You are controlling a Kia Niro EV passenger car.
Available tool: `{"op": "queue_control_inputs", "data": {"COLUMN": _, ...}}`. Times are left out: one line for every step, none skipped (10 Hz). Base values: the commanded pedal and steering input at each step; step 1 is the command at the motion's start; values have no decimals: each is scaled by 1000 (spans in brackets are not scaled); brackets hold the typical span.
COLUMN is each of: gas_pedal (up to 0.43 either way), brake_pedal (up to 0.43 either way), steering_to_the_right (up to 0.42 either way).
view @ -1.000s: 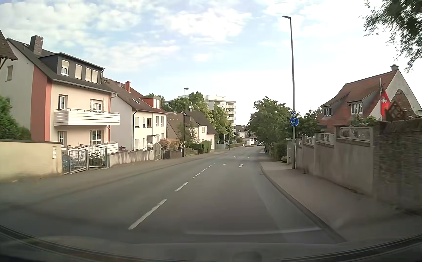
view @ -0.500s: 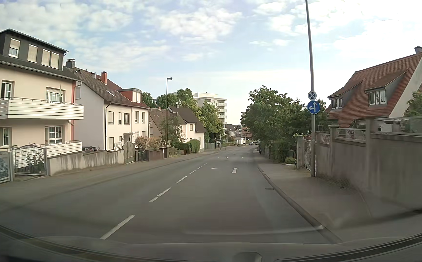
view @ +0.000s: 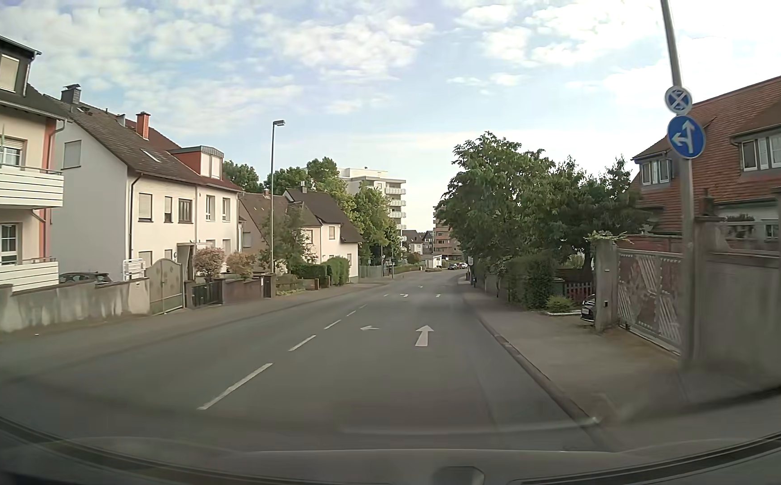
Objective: Follow the waypoints while adhering to traffic rules and regulations
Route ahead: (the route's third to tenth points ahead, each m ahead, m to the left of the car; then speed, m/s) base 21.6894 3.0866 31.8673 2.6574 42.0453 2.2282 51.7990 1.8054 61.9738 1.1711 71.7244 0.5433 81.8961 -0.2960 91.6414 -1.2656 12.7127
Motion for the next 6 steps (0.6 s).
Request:
{"op": "queue_control_inputs", "data": {"gas_pedal": 0, "brake_pedal": 213, "steering_to_the_right": 18}}
{"op": "queue_control_inputs", "data": {"gas_pedal": 0, "brake_pedal": 213, "steering_to_the_right": 17}}
{"op": "queue_control_inputs", "data": {"gas_pedal": 0, "brake_pedal": 213, "steering_to_the_right": 13}}
{"op": "queue_control_inputs", "data": {"gas_pedal": 0, "brake_pedal": 207, "steering_to_the_right": 9}}
{"op": "queue_control_inputs", "data": {"gas_pedal": 0, "brake_pedal": 201, "steering_to_the_right": 8}}
{"op": "queue_control_inputs", "data": {"gas_pedal": 0, "brake_pedal": 183, "steering_to_the_right": 8}}
